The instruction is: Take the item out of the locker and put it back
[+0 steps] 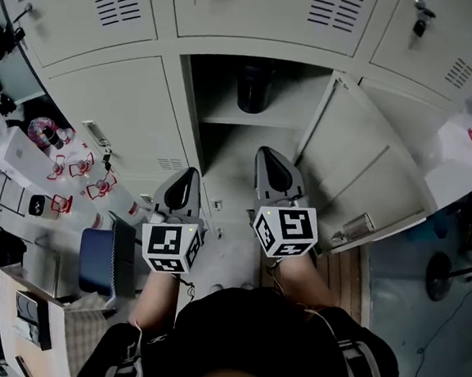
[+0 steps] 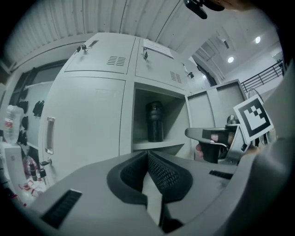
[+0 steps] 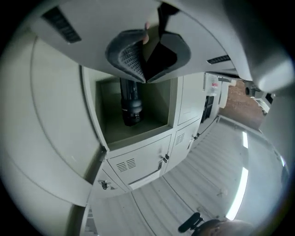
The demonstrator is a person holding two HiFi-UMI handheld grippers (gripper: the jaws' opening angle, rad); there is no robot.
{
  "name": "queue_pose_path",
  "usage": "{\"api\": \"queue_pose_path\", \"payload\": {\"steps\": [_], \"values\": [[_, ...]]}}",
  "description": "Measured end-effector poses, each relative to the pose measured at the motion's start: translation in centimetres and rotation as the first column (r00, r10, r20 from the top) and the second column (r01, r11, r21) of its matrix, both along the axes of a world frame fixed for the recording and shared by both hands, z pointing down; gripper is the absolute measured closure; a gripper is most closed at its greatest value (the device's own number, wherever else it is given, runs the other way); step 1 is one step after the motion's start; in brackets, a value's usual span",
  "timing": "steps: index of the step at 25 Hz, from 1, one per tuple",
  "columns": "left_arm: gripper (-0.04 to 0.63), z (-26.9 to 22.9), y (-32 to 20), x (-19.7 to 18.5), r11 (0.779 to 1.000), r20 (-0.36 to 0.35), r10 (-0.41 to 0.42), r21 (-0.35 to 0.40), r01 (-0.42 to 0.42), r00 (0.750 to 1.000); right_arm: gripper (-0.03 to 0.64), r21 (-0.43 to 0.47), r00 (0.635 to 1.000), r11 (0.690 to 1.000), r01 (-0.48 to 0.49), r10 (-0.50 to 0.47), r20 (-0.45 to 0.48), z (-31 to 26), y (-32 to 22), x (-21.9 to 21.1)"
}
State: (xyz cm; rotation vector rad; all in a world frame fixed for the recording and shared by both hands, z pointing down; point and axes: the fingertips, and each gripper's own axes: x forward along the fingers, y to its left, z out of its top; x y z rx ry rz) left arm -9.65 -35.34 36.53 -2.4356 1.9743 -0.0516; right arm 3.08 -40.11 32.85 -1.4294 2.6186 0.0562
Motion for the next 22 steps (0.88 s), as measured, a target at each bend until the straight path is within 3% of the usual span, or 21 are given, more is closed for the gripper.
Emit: {"api": "queue_pose_path", "payload": {"steps": [8, 22], "values": [[0.583, 0.2, 0.1, 1.7, 1.0, 0.0, 0.029, -0.001, -0.029, 1.0, 0.604, -0.045, 1.0, 0.999, -0.018, 0.017, -0.021, 1.9, 0.8, 1.1], [0.583, -0.1, 0.8, 1.1, 0.999, -0.002, 0.03, 0.01, -0.03, 1.0, 0.604, -0.058, 1.0, 0.998, -0.007, 0.006, -0.02, 2.1, 1.5, 0.3]]}}
